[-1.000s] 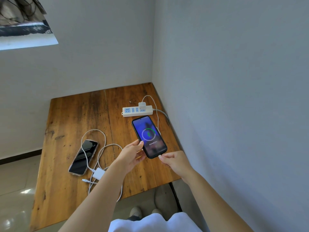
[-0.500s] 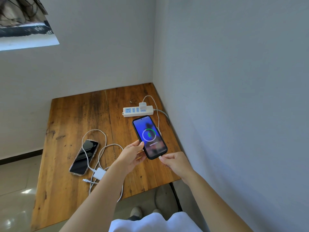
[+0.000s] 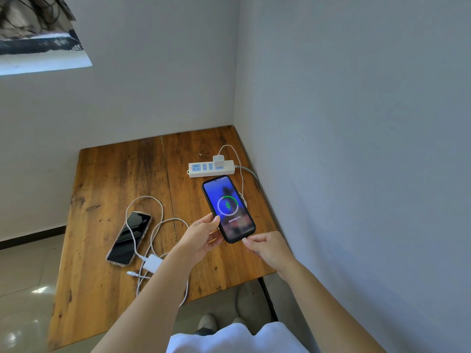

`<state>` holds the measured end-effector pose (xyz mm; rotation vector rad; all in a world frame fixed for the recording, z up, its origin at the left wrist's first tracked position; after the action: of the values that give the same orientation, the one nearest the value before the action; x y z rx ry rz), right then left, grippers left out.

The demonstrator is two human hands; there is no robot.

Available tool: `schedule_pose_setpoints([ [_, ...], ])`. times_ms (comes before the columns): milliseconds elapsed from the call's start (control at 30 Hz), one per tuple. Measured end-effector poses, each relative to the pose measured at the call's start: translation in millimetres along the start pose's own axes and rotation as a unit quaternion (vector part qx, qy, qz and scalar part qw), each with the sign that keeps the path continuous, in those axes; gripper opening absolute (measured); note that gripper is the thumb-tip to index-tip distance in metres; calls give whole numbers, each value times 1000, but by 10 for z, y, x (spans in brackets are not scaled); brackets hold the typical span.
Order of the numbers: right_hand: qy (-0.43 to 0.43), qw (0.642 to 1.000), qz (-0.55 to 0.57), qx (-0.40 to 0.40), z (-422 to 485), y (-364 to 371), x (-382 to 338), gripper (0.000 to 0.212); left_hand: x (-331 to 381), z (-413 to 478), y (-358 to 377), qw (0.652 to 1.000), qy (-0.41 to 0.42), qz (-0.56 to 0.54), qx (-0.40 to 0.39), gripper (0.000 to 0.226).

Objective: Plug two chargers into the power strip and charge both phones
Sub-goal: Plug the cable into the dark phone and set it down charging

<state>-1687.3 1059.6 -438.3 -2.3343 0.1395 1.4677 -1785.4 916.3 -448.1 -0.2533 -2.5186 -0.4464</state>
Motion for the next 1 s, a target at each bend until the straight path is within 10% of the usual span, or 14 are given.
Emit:
schedule_pose_setpoints([
  [1000,-8,1000,-4,-21,-41,29,-64,18,-5,76,-59,1000,-9,11,14,31],
])
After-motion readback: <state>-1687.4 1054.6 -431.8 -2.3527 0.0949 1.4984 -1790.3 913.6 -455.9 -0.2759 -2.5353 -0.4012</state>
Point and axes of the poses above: each hand's wrist, its own z-axis towards the middle knuckle, its own y-axis out of the palm, x = y × z, the point moved 10 cm from there along z, towards the middle knuckle, and after that the axes turned 8 degrees about -y, right-handed, at the moved point
